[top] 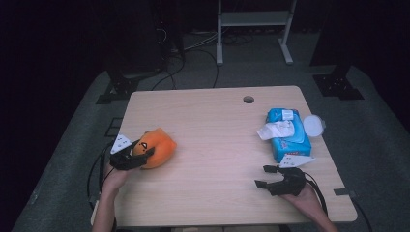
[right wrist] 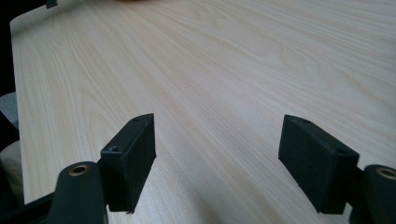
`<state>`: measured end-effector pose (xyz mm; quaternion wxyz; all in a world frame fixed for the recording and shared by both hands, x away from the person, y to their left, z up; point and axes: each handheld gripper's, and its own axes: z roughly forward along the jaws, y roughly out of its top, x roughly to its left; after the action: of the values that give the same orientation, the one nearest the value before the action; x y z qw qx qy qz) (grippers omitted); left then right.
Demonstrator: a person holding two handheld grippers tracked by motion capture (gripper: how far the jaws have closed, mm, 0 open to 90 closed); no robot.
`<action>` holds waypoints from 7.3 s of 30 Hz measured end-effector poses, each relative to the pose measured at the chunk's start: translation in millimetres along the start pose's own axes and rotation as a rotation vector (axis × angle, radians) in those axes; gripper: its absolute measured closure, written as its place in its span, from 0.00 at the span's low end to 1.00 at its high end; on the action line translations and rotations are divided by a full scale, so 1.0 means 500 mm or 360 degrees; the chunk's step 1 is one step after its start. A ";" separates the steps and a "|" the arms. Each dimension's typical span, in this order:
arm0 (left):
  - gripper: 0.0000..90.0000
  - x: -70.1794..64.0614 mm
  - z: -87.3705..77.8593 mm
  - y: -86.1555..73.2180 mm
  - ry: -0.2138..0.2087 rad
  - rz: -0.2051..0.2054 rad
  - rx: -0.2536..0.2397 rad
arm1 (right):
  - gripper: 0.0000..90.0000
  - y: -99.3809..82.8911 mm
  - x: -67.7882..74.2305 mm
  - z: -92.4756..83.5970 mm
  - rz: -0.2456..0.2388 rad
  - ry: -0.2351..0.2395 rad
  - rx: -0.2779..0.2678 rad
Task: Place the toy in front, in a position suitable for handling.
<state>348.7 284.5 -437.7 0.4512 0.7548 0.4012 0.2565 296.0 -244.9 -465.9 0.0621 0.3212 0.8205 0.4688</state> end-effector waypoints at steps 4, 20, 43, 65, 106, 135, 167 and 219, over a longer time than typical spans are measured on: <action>0.45 -0.001 -0.002 0.005 -0.0006 -0.0010 -0.0056 | 0.29 -0.001 -0.002 0.001 0.0005 0.0002 0.0000; 0.47 -0.022 -0.030 0.041 -0.0069 -0.0108 -0.0281 | 0.29 -0.002 -0.006 0.000 0.0019 -0.0009 -0.0006; 0.47 -0.200 0.016 0.111 -0.0432 0.0108 -0.0314 | 0.31 0.002 -0.006 -0.013 0.0005 -0.0071 -0.0018; 0.46 -0.341 0.109 0.074 -0.0756 0.0193 -0.0178 | 0.32 0.000 -0.029 -0.049 0.0067 -0.0225 -0.0073; 0.32 -0.353 0.129 0.039 -0.0856 0.0278 -0.0097 | 0.64 0.118 -0.222 -0.027 0.0139 -0.0683 -0.0131; 0.31 -0.351 0.130 0.035 -0.0855 0.0271 -0.0108 | 0.97 0.158 -0.178 -0.125 0.0089 -0.0564 -0.0270; 0.28 -0.345 0.132 0.031 -0.0870 0.0286 -0.0125 | 0.96 0.204 0.054 0.025 -0.0109 0.0312 -0.0039; 0.17 -0.310 0.126 0.047 -0.0868 0.0269 -0.0059 | 0.94 0.133 0.072 0.062 -0.0328 0.0248 -0.0060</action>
<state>319.8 118.4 -449.7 0.5333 0.8182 0.1960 0.0878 311.4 -177.7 -421.9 0.0520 0.1964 0.8425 0.4989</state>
